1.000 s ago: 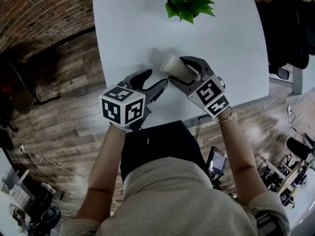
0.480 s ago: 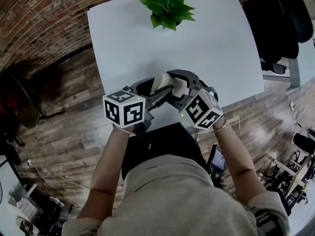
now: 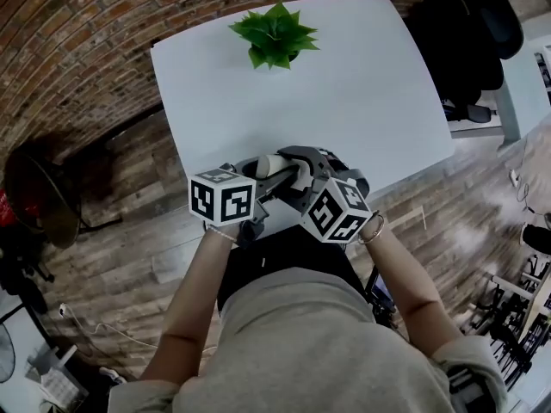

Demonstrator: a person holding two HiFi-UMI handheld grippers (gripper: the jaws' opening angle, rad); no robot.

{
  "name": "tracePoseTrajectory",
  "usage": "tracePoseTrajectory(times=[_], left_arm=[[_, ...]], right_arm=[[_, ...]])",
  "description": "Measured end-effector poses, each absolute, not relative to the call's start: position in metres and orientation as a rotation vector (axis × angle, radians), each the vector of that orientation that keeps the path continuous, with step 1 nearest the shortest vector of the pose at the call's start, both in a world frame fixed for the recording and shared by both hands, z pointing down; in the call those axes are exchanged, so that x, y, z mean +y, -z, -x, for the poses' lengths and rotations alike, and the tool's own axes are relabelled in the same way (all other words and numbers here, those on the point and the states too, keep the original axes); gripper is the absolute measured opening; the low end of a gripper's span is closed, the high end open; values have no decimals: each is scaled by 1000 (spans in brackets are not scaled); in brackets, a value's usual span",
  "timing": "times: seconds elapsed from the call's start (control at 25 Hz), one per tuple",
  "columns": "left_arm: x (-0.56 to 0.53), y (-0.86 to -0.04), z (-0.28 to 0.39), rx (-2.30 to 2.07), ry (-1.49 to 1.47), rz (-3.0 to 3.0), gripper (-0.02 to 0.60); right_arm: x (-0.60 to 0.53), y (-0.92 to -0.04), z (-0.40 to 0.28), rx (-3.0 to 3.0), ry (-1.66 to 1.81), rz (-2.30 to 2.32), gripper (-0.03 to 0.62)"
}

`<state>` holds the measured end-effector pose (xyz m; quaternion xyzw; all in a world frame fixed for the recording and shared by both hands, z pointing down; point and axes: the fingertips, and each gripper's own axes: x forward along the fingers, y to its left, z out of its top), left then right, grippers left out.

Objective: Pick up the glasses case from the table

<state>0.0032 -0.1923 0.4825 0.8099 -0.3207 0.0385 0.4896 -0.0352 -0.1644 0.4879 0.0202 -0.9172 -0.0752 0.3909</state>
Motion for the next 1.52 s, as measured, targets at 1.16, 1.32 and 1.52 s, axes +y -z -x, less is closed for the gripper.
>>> tracePoseTrajectory(times=[1.16,1.32,1.52], left_arm=[[-234,-398,25,-991,130,-2072,161],[-243,-386,28,-1022,192,-2082,161],[-246,-370,29,-1026,236,-2108,160]], right_arm=[[-251,-393,-29,-2594,-291,-753,232],[-260,-369,-36,-2724,-476,-862,103],[-265,-346,-42,-2849,-619,-947,0]])
